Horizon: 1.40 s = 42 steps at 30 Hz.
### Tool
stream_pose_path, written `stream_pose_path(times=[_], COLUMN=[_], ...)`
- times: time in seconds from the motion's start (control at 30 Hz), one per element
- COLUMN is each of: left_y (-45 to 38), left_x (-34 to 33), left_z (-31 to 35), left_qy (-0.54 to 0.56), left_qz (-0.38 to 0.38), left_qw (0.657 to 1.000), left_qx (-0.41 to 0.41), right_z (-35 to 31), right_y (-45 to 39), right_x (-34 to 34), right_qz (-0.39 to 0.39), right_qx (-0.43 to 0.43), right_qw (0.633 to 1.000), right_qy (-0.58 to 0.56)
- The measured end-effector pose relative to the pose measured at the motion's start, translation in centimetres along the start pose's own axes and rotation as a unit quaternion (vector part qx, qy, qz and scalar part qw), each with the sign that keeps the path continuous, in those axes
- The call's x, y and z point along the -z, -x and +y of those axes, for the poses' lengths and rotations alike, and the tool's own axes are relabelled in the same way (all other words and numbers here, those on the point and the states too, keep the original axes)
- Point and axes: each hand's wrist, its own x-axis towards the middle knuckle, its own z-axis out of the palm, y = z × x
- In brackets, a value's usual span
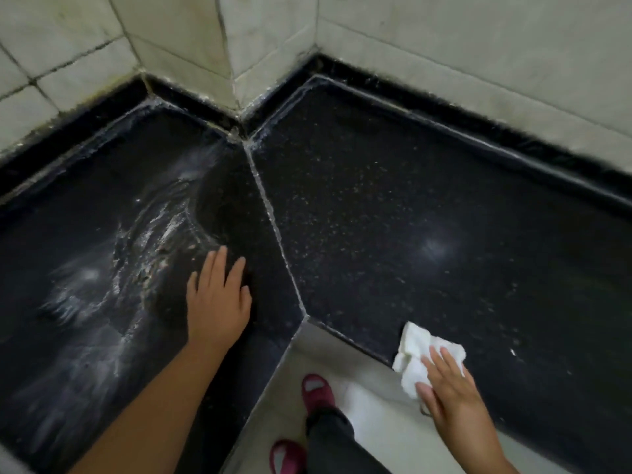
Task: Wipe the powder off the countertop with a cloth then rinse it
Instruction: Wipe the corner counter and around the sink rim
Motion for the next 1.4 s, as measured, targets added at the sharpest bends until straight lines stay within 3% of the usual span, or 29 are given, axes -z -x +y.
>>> stream_pose_path(times=[0.1, 0.27, 0.4, 0.47, 0.6, 0.67, 0.77, 0.83, 1.0, 1.1, 1.17, 1.27, 1.4], left_y=[1.7, 3.5, 4.2, 4.4, 4.8, 4.6, 4.1, 3.8, 4.1, 4.8, 5.4, 6.3, 6.1], left_x=[-1.2, -2.3, -2.5, -2.8, -3.1, -2.8, -2.8, -2.2, -0.2, 0.5, 0.4, -0.2, -1.3], left_z=[2.8, 6.8, 9.1, 9.7, 9.9, 10.0, 9.7, 8.9, 5.6, 3.3, 2.7, 4.1, 8.2], left_qy=[-0.004, -0.03, -0.046, -0.066, -0.108, -0.113, -0.06, 0.0, 0.028, 0.017, -0.009, -0.045, -0.076], left_qz=[-0.02, -0.056, -0.11, -0.146, -0.186, -0.198, -0.221, -0.207, -0.14, -0.135, -0.143, -0.153, -0.162], left_qw=[0.997, 0.986, 0.977, 0.973, 0.964, 0.962, 0.962, 0.968, 0.987, 0.99, 0.988, 0.979, 0.965], left_qx=[-0.07, -0.157, -0.177, -0.165, -0.154, -0.151, -0.15, -0.144, -0.073, -0.046, -0.049, -0.126, -0.192], right_z=[2.3, 4.8, 6.3, 8.2, 10.0, 8.9, 4.0, -0.5, -9.5, -9.0, -5.5, 1.6, 8.5], right_y=[4.2, 10.7, 10.4, 7.9, 2.1, -0.2, -2.1, -2.5, -1.1, 0.1, 0.9, 2.0, 4.4], right_x=[1.0, 2.3, 4.7, 6.0, 6.7, 5.5, 2.6, 0.7, -3.1, -2.0, 0.0, 4.6, 9.1], right_qz=[0.017, 0.112, 0.226, 0.202, 0.075, 0.031, 0.043, 0.033, -0.001, 0.023, 0.094, 0.186, 0.13], right_qx=[-0.078, -0.163, -0.361, -0.435, -0.485, -0.455, -0.285, -0.193, 0.025, 0.09, 0.037, -0.137, -0.352], right_qw=[0.997, 0.98, 0.902, 0.876, 0.871, 0.889, 0.955, 0.978, 0.999, 0.995, 0.99, 0.97, 0.926], right_qy=[-0.024, -0.029, -0.064, -0.047, 0.034, 0.035, 0.073, 0.077, 0.04, -0.024, -0.1, -0.077, -0.028])
